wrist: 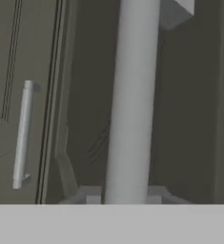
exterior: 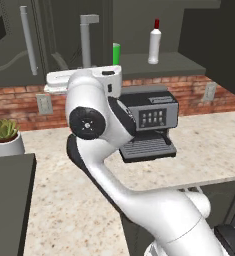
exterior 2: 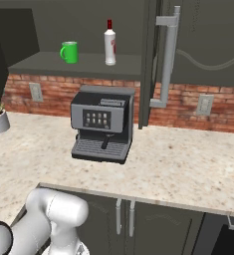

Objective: Open the cabinet directly in front. Then move the liquor and the mug to the dining counter with the jar on it.

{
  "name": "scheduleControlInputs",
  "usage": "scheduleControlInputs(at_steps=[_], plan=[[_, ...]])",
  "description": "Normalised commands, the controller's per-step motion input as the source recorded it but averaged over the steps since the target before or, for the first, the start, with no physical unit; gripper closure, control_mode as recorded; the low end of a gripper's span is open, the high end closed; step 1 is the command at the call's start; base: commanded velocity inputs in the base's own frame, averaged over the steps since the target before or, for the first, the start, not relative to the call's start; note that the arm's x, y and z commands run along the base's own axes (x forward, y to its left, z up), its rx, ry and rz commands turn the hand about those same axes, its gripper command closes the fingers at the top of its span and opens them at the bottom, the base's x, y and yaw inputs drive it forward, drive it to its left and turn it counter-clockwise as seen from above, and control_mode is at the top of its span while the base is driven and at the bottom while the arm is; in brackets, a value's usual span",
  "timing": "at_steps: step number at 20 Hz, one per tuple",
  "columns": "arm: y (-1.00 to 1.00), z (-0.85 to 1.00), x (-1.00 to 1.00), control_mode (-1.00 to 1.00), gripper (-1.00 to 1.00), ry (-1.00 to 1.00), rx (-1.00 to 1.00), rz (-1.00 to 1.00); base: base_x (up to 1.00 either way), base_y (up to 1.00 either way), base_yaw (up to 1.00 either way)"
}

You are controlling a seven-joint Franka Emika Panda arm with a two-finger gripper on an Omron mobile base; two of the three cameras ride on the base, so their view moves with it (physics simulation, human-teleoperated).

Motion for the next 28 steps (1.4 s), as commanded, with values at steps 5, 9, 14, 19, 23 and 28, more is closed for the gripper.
scheduleControlInputs(at_steps=[5,9,14,19,23,28], plan=[[0.69,-0.07,-0.65,-1.00,-1.00,0.00,-0.01,-0.01,0.00,0.00,0.00],[0.04,-0.23,-0.85,-1.00,-1.00,0.01,0.00,0.02,0.00,0.00,0.00],[-0.19,-0.15,-0.64,-1.00,-1.00,0.03,0.00,0.17,0.00,0.00,0.00],[-0.66,0.00,0.03,-1.00,-1.00,0.01,0.10,0.37,0.00,0.00,0.00],[-0.78,0.00,0.27,-1.00,-1.00,0.00,0.14,0.39,0.00,0.00,0.00],[-0.77,0.00,0.19,-1.00,-1.00,-0.01,0.14,0.39,0.00,0.00,0.00]])
